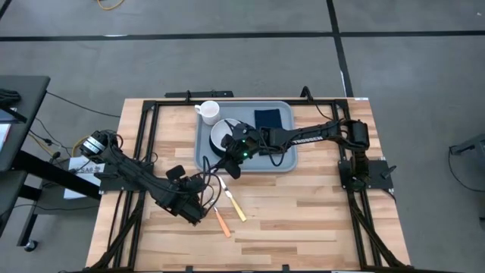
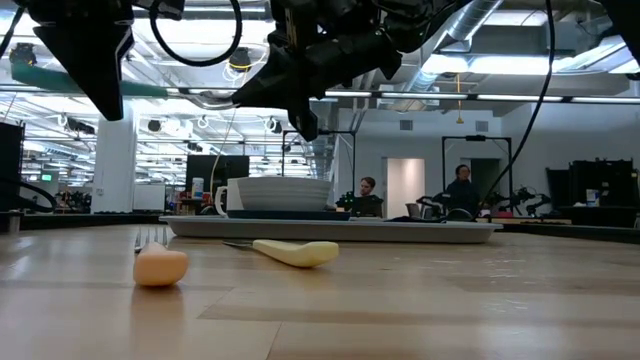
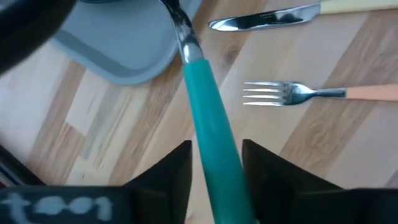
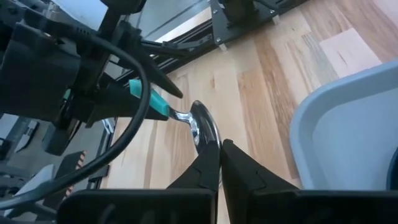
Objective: Set up tray
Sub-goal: Put the blue spoon on the black napkin
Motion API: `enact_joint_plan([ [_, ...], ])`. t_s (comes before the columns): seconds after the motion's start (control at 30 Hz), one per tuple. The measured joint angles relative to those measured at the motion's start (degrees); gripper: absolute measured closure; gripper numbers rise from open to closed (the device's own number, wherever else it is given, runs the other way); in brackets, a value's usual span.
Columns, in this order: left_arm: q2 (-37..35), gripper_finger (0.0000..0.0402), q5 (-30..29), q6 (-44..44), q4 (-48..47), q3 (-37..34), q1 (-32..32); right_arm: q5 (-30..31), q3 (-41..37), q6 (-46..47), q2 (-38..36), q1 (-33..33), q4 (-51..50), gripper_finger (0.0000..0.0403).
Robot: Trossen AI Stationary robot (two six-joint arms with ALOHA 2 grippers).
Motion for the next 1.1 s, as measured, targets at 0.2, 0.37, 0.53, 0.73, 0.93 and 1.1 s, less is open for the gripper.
enact_joint_plan([
  [0.2, 0.0, 0.0224, -0.2, -0.2, 0.0, 0.0, 0.0, -0.2, 0.0, -0.2, 0.0, 0.0, -0.4, 0.0402],
  [0.37, 0.0, 0.0212, -0.3, -1.1, 0.0, 0.0, 0.0, -0.4, 0.0, -1.2, -0.5, -0.9, -3.0, 0.0402],
  [0.53, 0.0, 0.0213, -0.3, -1.6, 0.0, 0.0, -0.1, -0.4, 0.1, -2.2, -1.0, -1.9, -7.1, 0.0402],
  [0.73, 0.0, 0.0213, -0.9, -1.9, 0.0, 0.0, -0.1, 0.5, 0.1, -4.2, -2.0, -2.0, -12.6, 0.0402],
  [0.93, 0.0, 0.0213, -1.0, -1.9, -0.2, 0.0, -0.1, 3.0, 0.1, -5.9, -4.8, -2.1, -16.9, 0.0402],
  [1.1, 0.0, 0.0213, -0.9, -1.9, -0.5, 0.0, -1.2, 7.9, 0.1, -7.6, -9.8, -2.1, -22.3, 0.0402],
])
